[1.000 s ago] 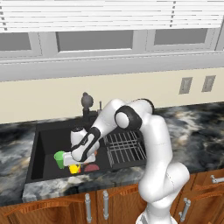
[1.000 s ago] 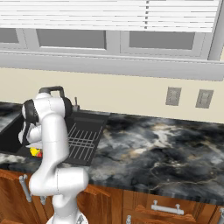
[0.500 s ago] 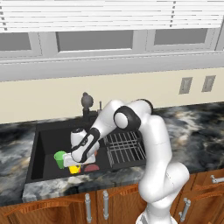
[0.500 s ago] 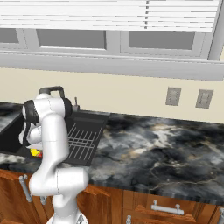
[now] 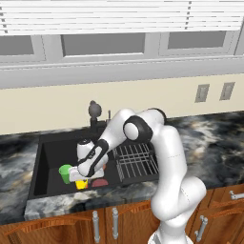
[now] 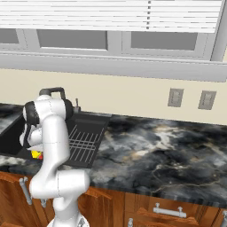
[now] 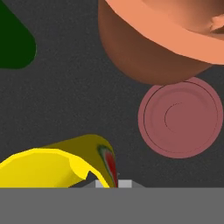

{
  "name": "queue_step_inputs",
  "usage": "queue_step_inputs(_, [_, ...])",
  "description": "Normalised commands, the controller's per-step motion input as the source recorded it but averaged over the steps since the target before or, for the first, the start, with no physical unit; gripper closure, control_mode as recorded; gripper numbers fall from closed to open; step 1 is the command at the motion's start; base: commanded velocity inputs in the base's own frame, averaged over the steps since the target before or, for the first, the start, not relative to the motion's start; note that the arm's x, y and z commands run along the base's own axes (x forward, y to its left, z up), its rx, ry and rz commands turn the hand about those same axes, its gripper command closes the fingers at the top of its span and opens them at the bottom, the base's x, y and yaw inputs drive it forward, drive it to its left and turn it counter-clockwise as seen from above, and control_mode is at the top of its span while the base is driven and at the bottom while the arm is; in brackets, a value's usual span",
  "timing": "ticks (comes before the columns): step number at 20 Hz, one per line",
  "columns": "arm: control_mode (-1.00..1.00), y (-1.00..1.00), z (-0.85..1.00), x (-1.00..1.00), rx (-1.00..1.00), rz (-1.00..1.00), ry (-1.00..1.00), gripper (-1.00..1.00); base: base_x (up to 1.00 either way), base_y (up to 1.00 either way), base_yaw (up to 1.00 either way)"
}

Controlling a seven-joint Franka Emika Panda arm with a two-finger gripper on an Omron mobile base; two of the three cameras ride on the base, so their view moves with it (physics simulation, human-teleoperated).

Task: Pick the cup and cup and place them in the sink. Then turn on the water.

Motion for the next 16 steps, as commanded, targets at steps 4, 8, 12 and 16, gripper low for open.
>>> queue_step_inputs(4, [-1.00, 0.00, -0.05, 0.00, 0.00, 0.00, 0.00, 1.00, 0.00, 0.00, 0.00])
queue_step_inputs(8, [-1.00, 0.00, 0.00, 0.00, 0.00, 0.00, 0.00, 1.00, 0.00, 0.00, 0.00])
queue_step_inputs(12, [-1.00, 0.00, 0.00, 0.00, 0.00, 0.00, 0.00, 1.00, 0.00, 0.00, 0.00])
queue_step_inputs(16, [-1.00, 0.00, 0.00, 0.00, 0.00, 0.00, 0.00, 1.00, 0.00, 0.00, 0.00])
